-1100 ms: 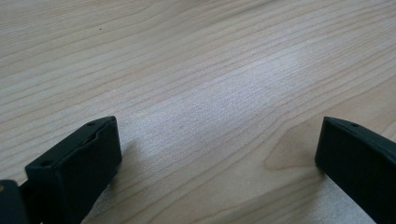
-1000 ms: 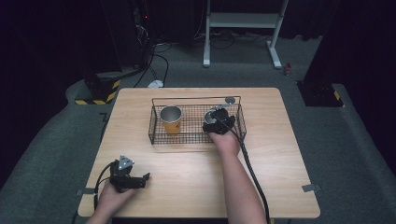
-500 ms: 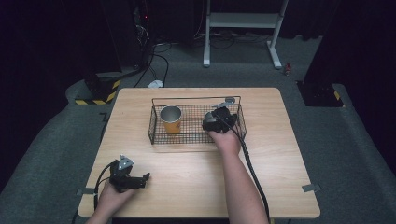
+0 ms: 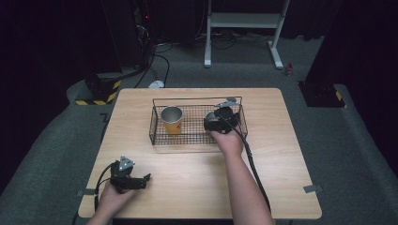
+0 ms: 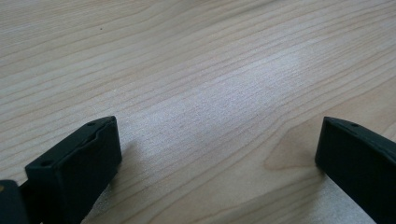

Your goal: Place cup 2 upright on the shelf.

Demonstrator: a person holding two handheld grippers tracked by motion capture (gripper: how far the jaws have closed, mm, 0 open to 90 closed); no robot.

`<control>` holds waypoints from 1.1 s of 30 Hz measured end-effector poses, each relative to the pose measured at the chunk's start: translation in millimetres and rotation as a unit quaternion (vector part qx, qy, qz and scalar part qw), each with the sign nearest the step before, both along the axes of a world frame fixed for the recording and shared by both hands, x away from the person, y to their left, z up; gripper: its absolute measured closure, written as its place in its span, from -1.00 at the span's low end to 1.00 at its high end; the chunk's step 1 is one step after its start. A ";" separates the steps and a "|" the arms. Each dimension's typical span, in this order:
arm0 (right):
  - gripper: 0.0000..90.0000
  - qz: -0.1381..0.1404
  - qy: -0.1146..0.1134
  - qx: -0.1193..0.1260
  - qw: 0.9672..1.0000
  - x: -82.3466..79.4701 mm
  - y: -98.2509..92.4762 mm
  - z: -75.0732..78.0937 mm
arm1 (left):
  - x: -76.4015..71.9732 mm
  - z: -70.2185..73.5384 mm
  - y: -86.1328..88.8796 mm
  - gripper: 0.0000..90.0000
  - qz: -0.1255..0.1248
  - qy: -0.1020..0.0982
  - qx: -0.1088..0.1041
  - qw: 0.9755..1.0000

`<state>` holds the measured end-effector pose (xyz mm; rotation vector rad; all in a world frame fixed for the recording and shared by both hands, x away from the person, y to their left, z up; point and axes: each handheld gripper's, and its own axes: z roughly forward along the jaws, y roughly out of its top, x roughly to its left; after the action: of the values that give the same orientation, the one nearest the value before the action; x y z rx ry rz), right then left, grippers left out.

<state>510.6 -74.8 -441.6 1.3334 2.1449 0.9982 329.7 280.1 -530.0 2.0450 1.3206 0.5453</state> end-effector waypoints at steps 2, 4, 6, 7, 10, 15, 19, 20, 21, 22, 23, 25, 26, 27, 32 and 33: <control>-0.81 0.001 -0.006 0.003 1.000 -1.8 -0.7 2.4 | 0.0 0.0 0.0 -0.99 0.000 0.000 0.000 1.000; -0.80 0.003 -0.012 0.004 1.000 -4.2 -1.4 5.4 | -0.1 0.0 -0.1 -0.99 0.001 0.000 0.000 1.000; -0.80 0.005 -0.016 0.004 1.000 -6.2 -2.3 7.6 | -0.1 0.0 0.0 -0.99 0.000 0.000 0.000 1.000; -0.80 0.006 -0.017 0.005 1.000 -7.4 -2.5 8.7 | 0.1 0.1 0.2 -0.99 -0.002 -0.001 0.002 1.000; -0.80 0.007 -0.025 0.007 1.000 -11.0 -4.0 11.8 | -0.1 0.1 0.3 -0.99 -0.002 -0.001 0.003 1.000; -0.80 0.009 -0.033 0.011 0.999 -19.4 -6.7 15.7 | -0.5 0.1 0.2 -0.99 -0.002 0.000 0.003 1.000; -0.80 0.012 -0.039 0.015 0.999 -26.8 -9.8 16.8 | -0.8 0.0 -0.1 -0.99 -0.001 0.000 0.001 1.000; -0.80 0.013 -0.040 0.015 0.999 -28.9 -10.7 17.1 | -0.8 0.1 0.0 -0.99 -0.002 0.000 0.002 1.000; -0.80 0.014 -0.039 0.018 0.999 -31.9 -11.8 17.4 | -0.7 0.1 0.1 -0.99 -0.002 0.000 0.002 1.000; -0.80 0.014 -0.042 0.016 0.999 -37.4 -13.6 17.4 | -0.7 0.1 0.1 -0.99 -0.002 0.000 0.002 1.000; -0.80 0.014 -0.042 0.016 0.999 -37.4 -13.6 17.4 | -0.6 0.2 0.4 -0.99 -0.003 0.000 0.004 1.000; -0.80 0.015 -0.045 0.013 0.999 -42.8 -15.4 16.5 | -0.9 0.0 -0.2 -0.99 -0.001 0.001 0.000 1.000; -0.80 0.017 -0.047 0.013 0.999 -46.4 -16.9 15.6 | -0.9 -0.1 -0.2 -0.99 -0.001 0.001 0.000 1.000; -0.80 0.018 -0.048 0.017 0.999 -50.2 -18.5 14.4 | -1.0 -0.1 -0.2 -0.99 -0.001 0.001 0.000 1.000; -0.80 0.020 -0.057 0.018 0.998 -72.2 -29.1 4.3 | -0.9 0.0 0.1 -0.99 -0.002 0.000 0.001 1.000; -0.80 0.018 -0.057 0.019 0.998 -77.0 -31.6 0.7 | -0.9 -0.1 0.1 -0.99 -0.002 0.000 0.001 1.000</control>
<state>433.6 -106.4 -440.9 1.2270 2.0824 1.1062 328.8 280.2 -530.1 2.0484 1.3168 0.5446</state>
